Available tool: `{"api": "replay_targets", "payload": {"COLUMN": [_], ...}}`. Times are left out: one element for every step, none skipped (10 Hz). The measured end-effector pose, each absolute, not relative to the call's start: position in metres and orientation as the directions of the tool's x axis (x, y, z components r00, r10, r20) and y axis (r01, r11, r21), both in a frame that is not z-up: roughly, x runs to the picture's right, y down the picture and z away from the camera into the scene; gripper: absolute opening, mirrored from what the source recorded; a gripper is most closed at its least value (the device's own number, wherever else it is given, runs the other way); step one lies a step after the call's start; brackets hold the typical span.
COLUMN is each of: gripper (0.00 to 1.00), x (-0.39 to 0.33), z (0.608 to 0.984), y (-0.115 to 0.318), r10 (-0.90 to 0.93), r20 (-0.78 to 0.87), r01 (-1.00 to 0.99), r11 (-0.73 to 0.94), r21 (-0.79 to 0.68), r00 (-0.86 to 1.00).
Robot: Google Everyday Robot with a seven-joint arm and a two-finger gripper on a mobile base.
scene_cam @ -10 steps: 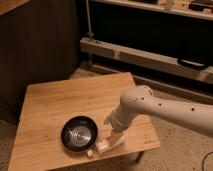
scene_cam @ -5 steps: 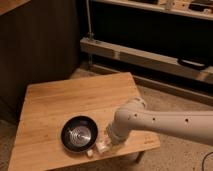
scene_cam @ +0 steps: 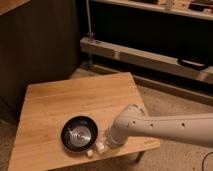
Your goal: Place the bottle in the ceramic bowl
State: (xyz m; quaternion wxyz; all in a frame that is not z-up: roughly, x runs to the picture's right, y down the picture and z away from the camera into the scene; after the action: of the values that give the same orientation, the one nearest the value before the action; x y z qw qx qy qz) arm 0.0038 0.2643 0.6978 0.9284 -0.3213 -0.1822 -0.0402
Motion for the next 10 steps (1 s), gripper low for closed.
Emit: {"api": "replay_targets", "payload": {"gripper": [0.65, 0.65, 0.65, 0.65, 0.65, 0.65, 0.65, 0.65, 0.65, 0.65], "x": [0.001, -0.002, -0.005, -0.007, -0.006, -0.006, -0.006, -0.005, -0.003, -0.002], "z": [0.704, 0.710, 0.714, 0.717, 0.721, 0.724, 0.725, 0.727, 0.728, 0.728], "y": [0.263, 0.263, 0.262, 0.263, 0.264, 0.265, 0.266, 0.267, 0.269, 0.269], "r10": [0.046, 0.047, 0.046, 0.053, 0.067, 0.078, 0.088, 0.112, 0.131, 0.143], "r20": [0.367, 0.372, 0.378, 0.382, 0.388, 0.397, 0.403, 0.416, 0.422, 0.426], "r01": [0.190, 0.191, 0.194, 0.191, 0.184, 0.180, 0.176, 0.163, 0.150, 0.143], "r11": [0.793, 0.796, 0.797, 0.797, 0.798, 0.799, 0.801, 0.805, 0.807, 0.809], "r21": [-0.578, -0.575, -0.572, -0.573, -0.573, -0.573, -0.573, -0.571, -0.570, -0.570], "r00": [0.929, 0.927, 0.925, 0.923, 0.919, 0.915, 0.911, 0.902, 0.897, 0.893]}}
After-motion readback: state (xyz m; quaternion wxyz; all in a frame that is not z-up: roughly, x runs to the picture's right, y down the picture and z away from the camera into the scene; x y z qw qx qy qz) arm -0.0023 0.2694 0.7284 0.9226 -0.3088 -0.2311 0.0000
